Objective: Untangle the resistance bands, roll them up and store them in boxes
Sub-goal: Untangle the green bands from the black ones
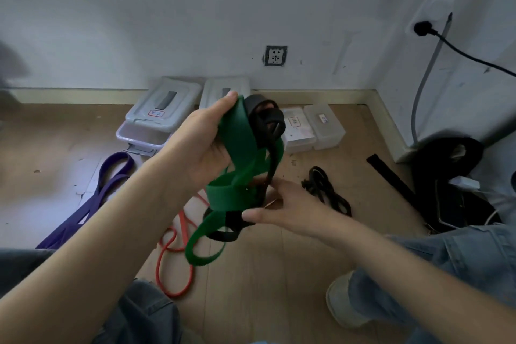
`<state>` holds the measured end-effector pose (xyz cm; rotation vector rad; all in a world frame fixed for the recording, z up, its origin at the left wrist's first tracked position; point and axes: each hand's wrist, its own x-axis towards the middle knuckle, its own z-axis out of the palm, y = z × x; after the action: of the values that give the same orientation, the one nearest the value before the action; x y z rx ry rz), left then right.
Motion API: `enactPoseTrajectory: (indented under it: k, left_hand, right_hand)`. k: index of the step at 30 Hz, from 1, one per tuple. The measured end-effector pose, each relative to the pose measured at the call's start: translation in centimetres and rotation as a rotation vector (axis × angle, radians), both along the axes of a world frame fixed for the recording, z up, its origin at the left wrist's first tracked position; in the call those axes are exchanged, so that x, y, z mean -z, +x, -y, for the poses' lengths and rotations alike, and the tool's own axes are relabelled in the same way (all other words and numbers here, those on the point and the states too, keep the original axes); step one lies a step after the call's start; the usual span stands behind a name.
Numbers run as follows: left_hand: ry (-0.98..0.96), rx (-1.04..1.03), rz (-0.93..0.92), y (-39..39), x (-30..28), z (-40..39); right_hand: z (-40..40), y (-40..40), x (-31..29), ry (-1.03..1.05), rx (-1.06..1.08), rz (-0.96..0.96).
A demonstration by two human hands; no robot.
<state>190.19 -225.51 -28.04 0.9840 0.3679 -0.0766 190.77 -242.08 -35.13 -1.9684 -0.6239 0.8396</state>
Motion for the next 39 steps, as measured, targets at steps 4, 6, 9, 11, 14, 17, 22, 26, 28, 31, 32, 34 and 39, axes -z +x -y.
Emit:
enactPoseTrajectory:
  k: [4,6,9,11,14,17,22,26,28,31,32,34,39]
  left_hand:
    - [0.124,0.071,0.025,0.5,0.9,-1.9]
    - [0.400,0.367,-0.043,-0.2,2.9,-2.1]
    - [0.617,0.668,-0.189,-1.9,6.7,-0.3]
    - [0.663,0.620,-0.251,-1.9,8.3,-0.1]
    - [0.710,0.377,-0.376,-0.9,8.0,-2.3]
    - [0.576,0.317,-0.273,-0.4,5.7,-2.8]
    - [0.542,0.446,-0.036,-1.2,1.7,0.6]
    - [0.549,0.455,0.069,-1.5,-0.2,1.1]
    - [0.549,0.428,0.074,-1.2,-0.7,0.1]
    - [0.777,0.432,0.052,-0.7,0.1,-2.8]
    - [0.911,0.448,0.028,-0.6,0.8,-3.5]
    - [1.203,0.440,-0.003,-0.3,2.6,-4.2]
    - [1.534,0.322,0.152,-0.1,5.6,-3.5]
  right_hand:
    - [0.5,1.7,-2.4,0.228,0.297,-0.035]
    - [1.1,3.0,-4.4,0.407,0.355,-0.147]
    - [0.8,3.4,-5.9,0.563,0.352,-0.267]
    - [0.9,3.8,-6.3,0.563,0.379,-0.218]
    - [3.0,5.7,-7.4,0.487,0.552,-0.130]
    - [4.8,6.9,-6.5,-0.082,0.450,0.070]
    - [5.5,5.9,-3.5,-0.837,-0.072,0.368]
    - [2.1,3.2,-3.5,-0.138,-0.171,0.147]
    - [1.1,2.6,-3.6,-0.007,-0.077,0.200]
    - [1.4,3.6,-5.5,0.164,0.228,0.193]
    - [1.7,4.0,-6.4,0.241,0.286,0.115]
    - [1.9,4.5,-7.3,0.250,0.178,-0.046]
    - [1.6,3.7,-7.2,0.222,0.028,-0.184]
